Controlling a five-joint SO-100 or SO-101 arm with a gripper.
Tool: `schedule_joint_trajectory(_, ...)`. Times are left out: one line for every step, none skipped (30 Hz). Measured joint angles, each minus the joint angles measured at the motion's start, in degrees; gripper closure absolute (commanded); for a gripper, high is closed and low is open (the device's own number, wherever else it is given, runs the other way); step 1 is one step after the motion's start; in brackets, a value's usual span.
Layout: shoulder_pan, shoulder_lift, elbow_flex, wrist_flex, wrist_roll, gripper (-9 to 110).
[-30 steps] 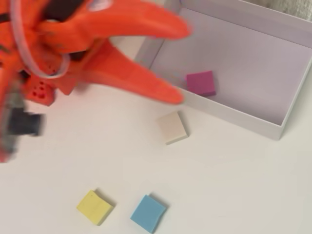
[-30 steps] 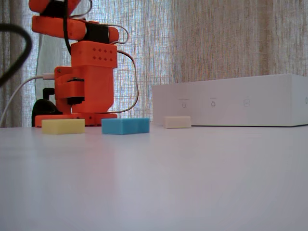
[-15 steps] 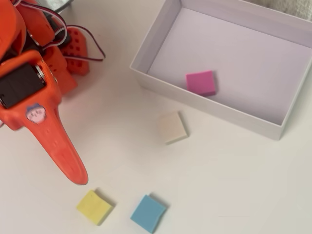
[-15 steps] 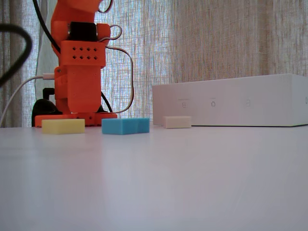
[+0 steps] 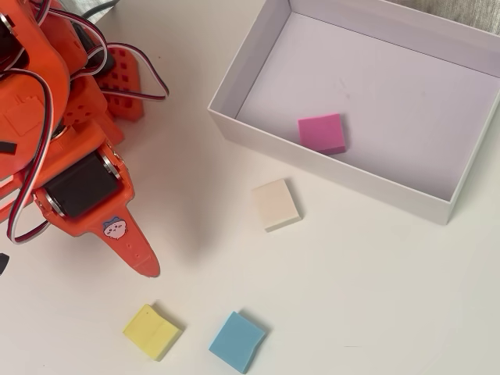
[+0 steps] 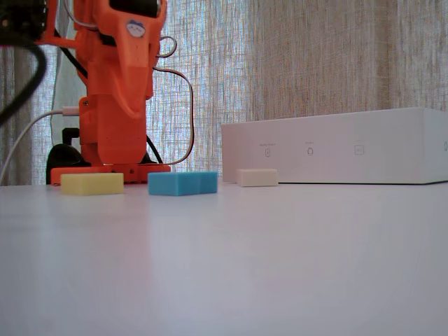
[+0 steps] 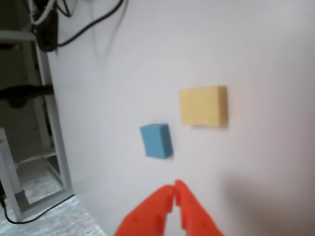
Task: Grasp the pink cuboid and put it in the bin.
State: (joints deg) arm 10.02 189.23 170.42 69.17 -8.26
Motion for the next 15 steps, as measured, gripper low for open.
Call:
schedule_joint_trajectory(0.0, 0.0, 0.2, 0.0, 0.0, 110)
schedule_joint_trajectory(0.0, 0.0, 0.2, 0.1, 0.0, 110)
schedule_joint_trajectory(-0.1, 0.2, 0.2, 0.1, 0.0, 110)
schedule_joint_trajectory(-0.1, 0.2, 0.2, 0.1, 0.0, 110)
schedule_joint_trajectory(-0.1, 0.0, 0.2, 0.1, 0.0, 109)
schedule_joint_trajectory(-0.3, 0.0, 0.2, 0.1, 0.0, 109)
schedule_joint_trajectory(-0.4, 0.0, 0.2, 0.1, 0.0, 110)
schedule_joint_trajectory(-0.4, 0.0, 0.2, 0.1, 0.0, 110)
schedule_joint_trajectory(-0.4, 0.0, 0.2, 0.1, 0.0, 110)
schedule_joint_trajectory(-0.4, 0.0, 0.2, 0.1, 0.0, 110)
schedule_joint_trajectory(-0.4, 0.0, 0.2, 0.1, 0.0, 110)
schedule_joint_trajectory(-0.4, 0.0, 0.2, 0.1, 0.0, 110)
schedule_joint_trajectory(-0.4, 0.0, 0.2, 0.1, 0.0, 110)
schedule_joint_trajectory(-0.4, 0.0, 0.2, 0.1, 0.0, 110)
schedule_joint_trajectory(-0.4, 0.0, 0.2, 0.1, 0.0, 110)
